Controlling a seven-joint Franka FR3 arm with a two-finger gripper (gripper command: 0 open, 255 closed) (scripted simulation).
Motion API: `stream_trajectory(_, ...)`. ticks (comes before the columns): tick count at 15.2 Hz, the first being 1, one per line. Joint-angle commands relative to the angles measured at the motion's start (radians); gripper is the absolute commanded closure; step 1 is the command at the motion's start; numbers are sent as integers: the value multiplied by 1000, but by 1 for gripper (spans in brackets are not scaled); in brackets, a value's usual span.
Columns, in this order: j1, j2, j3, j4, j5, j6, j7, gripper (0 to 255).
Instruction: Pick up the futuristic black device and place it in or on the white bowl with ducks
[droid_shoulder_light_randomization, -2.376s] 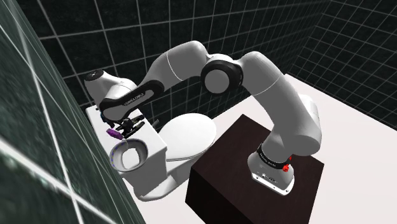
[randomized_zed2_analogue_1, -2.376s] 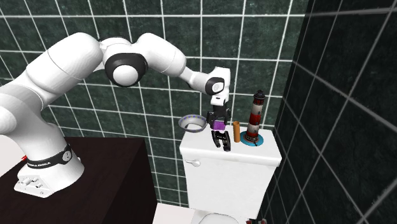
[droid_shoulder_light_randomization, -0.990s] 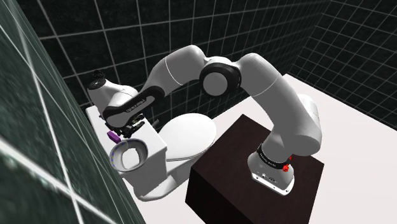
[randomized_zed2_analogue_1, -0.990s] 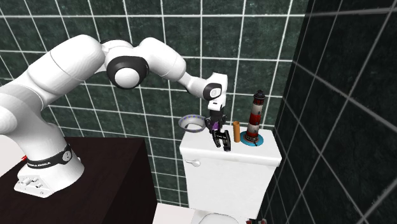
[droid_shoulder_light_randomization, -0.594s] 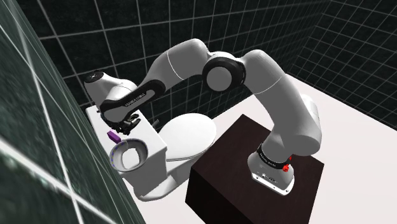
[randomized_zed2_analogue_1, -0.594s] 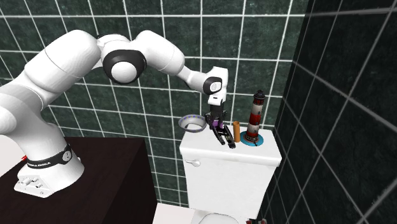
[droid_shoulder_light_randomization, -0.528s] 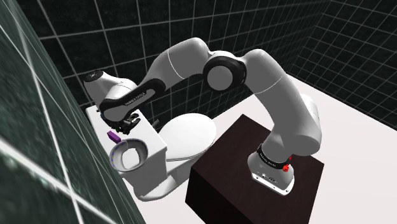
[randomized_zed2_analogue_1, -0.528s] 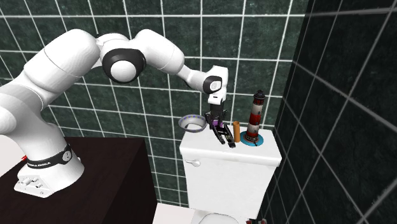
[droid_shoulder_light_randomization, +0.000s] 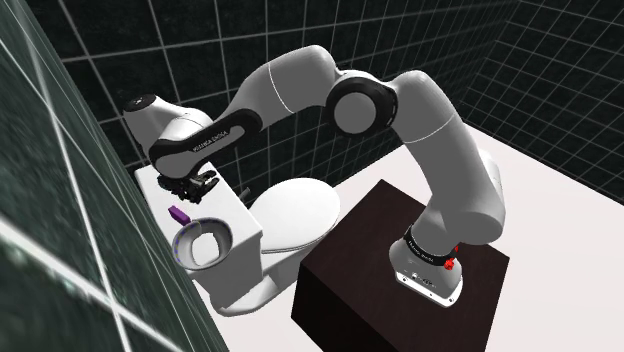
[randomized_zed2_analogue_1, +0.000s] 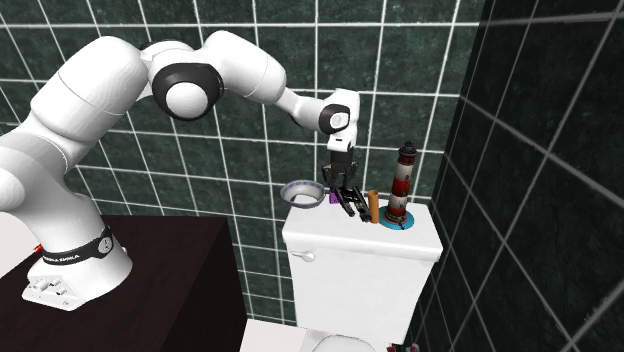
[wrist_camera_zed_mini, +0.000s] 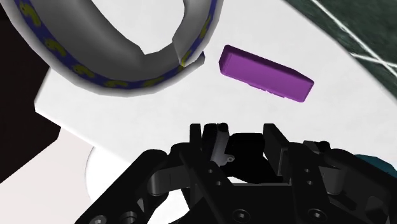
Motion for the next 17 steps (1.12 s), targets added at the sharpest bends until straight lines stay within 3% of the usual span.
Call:
stream_trajectory(1, -2, -15, 4, 0, 4, -15, -3, 255)
stream_trajectory(6, -6, -52, 12, 5, 14, -56, -9, 255)
stream_trajectory(17, 104, -203, 66, -258, 19, 37, 208, 255)
